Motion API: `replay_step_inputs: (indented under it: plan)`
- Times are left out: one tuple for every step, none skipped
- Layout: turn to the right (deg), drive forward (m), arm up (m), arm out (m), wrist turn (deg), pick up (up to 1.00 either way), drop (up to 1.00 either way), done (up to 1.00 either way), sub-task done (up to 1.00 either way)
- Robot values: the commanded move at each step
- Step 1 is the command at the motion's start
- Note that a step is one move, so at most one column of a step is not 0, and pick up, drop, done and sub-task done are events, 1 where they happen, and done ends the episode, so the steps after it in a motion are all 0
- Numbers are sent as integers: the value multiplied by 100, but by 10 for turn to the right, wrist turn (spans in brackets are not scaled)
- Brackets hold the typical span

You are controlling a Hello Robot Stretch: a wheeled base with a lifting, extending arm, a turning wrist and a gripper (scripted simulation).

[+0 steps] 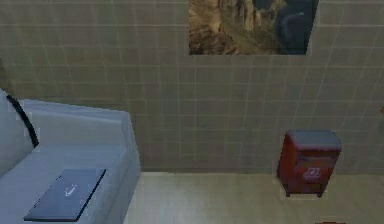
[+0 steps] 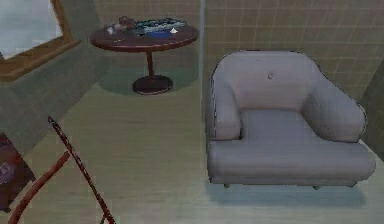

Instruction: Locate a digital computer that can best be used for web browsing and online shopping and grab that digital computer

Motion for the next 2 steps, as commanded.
replay_step_inputs:
  plan:
    - [-450, 0, 0, 0, 0, 0, 0, 0, 0]
    - [-450, 0, 0, 0, 0, 0, 0, 0, 0]
